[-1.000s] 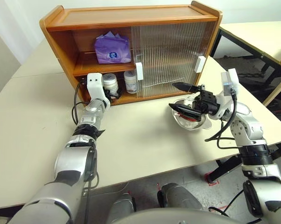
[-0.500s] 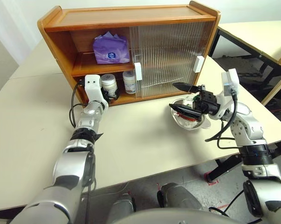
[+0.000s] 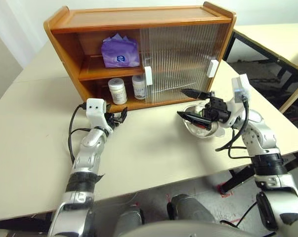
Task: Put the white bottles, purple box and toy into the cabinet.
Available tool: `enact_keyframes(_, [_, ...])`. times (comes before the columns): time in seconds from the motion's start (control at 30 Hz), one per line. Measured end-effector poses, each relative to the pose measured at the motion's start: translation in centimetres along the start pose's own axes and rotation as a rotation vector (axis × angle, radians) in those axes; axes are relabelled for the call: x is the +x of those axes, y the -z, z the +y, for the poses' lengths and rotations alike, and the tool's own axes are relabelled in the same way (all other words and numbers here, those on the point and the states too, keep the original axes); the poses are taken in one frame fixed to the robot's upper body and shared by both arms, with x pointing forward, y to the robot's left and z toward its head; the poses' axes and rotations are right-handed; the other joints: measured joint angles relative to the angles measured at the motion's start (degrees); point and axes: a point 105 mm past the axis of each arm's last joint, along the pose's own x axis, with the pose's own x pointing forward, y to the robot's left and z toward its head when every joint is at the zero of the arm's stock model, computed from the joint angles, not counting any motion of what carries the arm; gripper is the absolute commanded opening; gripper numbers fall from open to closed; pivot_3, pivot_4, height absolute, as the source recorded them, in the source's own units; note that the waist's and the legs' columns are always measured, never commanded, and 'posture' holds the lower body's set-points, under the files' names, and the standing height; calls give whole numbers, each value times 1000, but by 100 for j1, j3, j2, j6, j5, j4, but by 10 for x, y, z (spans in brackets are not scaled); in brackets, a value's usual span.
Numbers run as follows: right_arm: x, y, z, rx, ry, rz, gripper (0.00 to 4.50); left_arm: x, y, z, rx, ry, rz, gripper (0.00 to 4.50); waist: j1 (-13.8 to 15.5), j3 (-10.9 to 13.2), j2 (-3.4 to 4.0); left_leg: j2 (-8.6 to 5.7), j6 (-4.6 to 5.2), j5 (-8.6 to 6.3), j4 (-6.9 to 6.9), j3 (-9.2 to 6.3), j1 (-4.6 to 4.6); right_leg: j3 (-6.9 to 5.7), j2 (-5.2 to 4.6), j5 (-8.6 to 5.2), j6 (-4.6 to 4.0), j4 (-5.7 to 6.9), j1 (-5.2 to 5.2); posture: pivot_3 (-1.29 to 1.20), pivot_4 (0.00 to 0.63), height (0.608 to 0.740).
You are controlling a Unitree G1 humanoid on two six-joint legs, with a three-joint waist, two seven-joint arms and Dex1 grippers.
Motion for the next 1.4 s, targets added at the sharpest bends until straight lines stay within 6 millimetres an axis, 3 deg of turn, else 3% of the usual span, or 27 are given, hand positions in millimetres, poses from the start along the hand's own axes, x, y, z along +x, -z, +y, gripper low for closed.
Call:
enact_keyframes(0.23, [1,1,1,3,-8,3,4500,9,-28,-40,40,197,-83,518,109,0,0,17,-10,-6,0,-39,-4,0,-21,6,-13,1,-8,-253,0,740])
enact_keyframes(0.3, [2,1,1,2,-9,3,4500,16,-42,-54,53,264,-123,78,123,0,1,23,-10,-6,-1,-42,-6,0,-26,12,-23,1,-10,-258,0,740])
enact_keyframes(0.5, [2,0,0,-2,-9,4,4500,30,-66,-112,119,525,-182,78,138,0,1,39,-4,-15,0,-39,-19,4,-32,23,-46,-2,-18,-262,0,740])
enact_keyframes(0.77, [0,0,0,-6,-2,11,4500,52,-97,-135,146,572,-266,78,128,0,1,37,3,-19,-2,-33,-18,4,-26,-3,-8,-4,-14,-279,0,740])
enact_keyframes(0.9, [-1,0,0,-7,4,14,4500,58,-100,-135,140,532,-275,78,105,0,1,24,4,-19,-1,-29,-17,5,-23,-13,17,-4,-11,-279,0,740])
enact_keyframes(1.07, [-2,-1,0,-10,6,18,4500,64,-101,-116,134,436,-275,78,76,0,1,13,7,-17,0,-30,-10,5,-21,-11,20,-4,-4,-273,0,740])
enact_keyframes(1.4, [-2,1,1,-4,-9,20,4500,56,-93,-94,159,316,-290,78,80,0,1,7,7,-16,2,-31,-8,5,-21,-13,23,-5,0,-243,0,740])
